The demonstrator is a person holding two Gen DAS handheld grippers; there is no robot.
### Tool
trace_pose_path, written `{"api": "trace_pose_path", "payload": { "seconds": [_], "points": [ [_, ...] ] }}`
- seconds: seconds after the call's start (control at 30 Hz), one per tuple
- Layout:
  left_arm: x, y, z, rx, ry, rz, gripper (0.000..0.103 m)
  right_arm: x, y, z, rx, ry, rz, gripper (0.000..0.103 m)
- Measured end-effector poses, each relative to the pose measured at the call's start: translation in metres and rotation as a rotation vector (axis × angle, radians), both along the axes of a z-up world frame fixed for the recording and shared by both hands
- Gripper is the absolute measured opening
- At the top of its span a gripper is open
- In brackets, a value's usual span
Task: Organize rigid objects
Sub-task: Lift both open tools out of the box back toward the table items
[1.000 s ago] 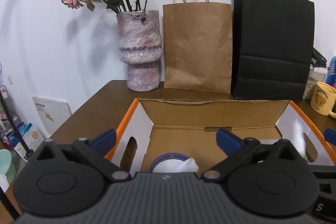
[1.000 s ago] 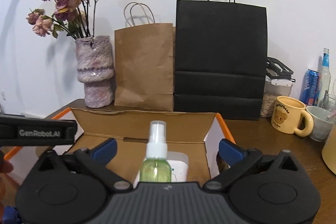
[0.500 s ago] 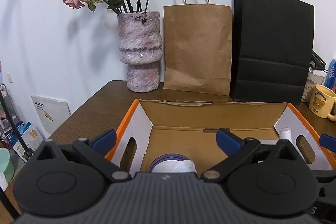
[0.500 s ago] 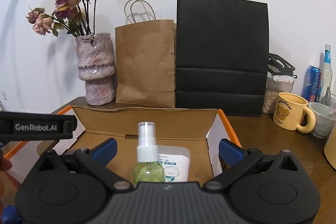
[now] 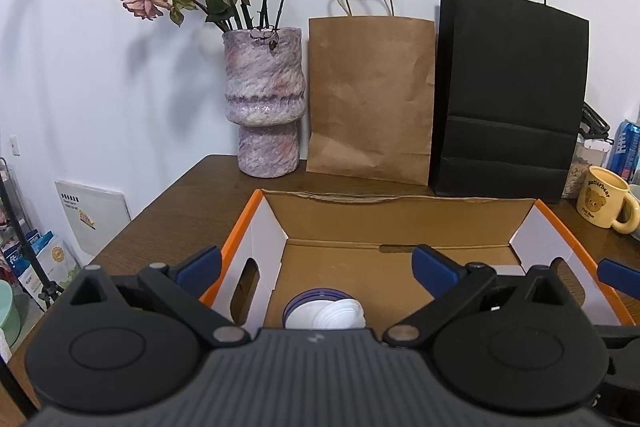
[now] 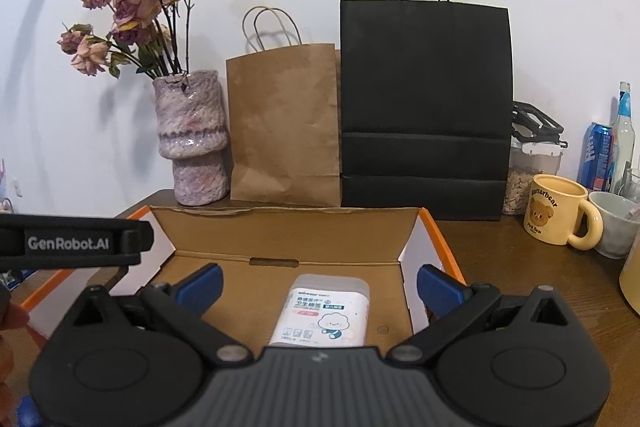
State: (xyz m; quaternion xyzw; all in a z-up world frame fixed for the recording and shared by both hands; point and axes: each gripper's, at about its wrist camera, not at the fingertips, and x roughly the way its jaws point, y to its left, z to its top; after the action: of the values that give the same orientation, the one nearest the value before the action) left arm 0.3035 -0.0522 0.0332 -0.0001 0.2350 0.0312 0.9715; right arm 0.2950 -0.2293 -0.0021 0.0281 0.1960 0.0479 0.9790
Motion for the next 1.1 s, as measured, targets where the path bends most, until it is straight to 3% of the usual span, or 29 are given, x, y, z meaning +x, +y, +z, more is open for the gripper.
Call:
{"api": "trace_pose_path", "payload": {
  "seconds": [0.5, 1.1],
  "points": [
    [-0.028, 0.009, 0.004, -0.004, -0.020, -0.006, 0.103, -0.026, -0.003, 0.007, -0.002, -0.033, 0.016, 0.103],
    [-0.085, 0.027, 0.000, -0.008, -0.016, -0.011, 0.103, -0.089, 0.011, 0.009, -0.027, -0.071, 0.088, 0.103]
  ]
}}
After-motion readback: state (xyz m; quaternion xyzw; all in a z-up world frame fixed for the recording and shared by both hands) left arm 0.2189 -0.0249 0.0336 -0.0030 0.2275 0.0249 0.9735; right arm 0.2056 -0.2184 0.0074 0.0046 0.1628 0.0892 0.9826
